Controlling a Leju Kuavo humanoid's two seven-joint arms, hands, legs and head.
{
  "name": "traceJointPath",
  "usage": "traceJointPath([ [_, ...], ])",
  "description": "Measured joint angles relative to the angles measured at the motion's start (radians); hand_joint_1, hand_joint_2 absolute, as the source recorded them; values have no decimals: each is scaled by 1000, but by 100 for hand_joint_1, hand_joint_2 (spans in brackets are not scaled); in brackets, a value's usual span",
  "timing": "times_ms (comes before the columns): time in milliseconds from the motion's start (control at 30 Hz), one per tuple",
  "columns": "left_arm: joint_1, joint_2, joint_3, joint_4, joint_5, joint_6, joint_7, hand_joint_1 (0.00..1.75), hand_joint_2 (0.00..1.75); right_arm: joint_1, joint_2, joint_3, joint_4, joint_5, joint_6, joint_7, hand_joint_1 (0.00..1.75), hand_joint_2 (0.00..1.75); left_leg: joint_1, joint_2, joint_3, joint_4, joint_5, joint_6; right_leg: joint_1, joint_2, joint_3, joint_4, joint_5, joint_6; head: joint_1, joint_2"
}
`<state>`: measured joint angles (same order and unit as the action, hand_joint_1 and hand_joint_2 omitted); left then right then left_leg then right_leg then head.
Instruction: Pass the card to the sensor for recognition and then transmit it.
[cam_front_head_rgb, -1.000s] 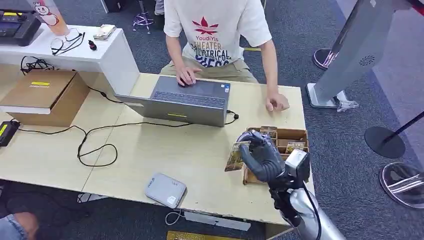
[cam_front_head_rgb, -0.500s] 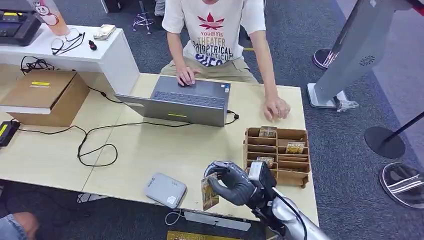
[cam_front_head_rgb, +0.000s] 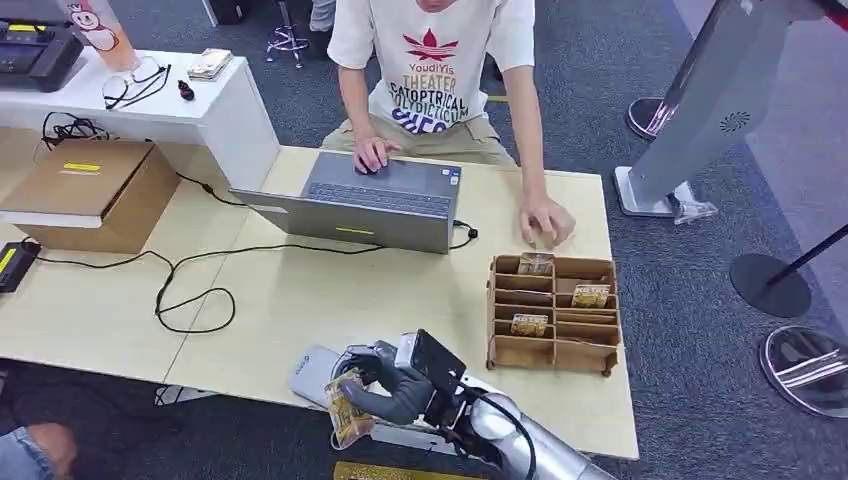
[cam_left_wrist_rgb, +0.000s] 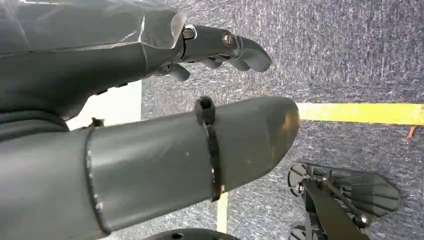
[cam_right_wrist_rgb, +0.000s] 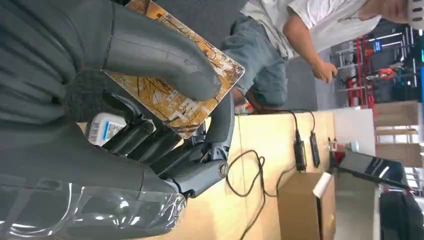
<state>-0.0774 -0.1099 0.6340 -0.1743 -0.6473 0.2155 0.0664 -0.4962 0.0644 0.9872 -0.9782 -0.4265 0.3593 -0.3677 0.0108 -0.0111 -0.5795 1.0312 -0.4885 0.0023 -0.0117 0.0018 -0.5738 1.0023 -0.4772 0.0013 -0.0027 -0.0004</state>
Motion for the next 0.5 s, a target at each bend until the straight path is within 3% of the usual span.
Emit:
traceJointPath([
  [300,-6,-6,0,0,-14,9,18,0,0,-46,82,33,166,31,-11,-21,175,175,0,0,0,0,0,0,0,1,0,0,0,0,0,0],
  [500,-10,-10,0,0,-14,11,19,0,0,-57,98,37,203,33,-13,-22,175,175,0,0,0,0,0,0,0,1,0,0,0,0,0,0],
])
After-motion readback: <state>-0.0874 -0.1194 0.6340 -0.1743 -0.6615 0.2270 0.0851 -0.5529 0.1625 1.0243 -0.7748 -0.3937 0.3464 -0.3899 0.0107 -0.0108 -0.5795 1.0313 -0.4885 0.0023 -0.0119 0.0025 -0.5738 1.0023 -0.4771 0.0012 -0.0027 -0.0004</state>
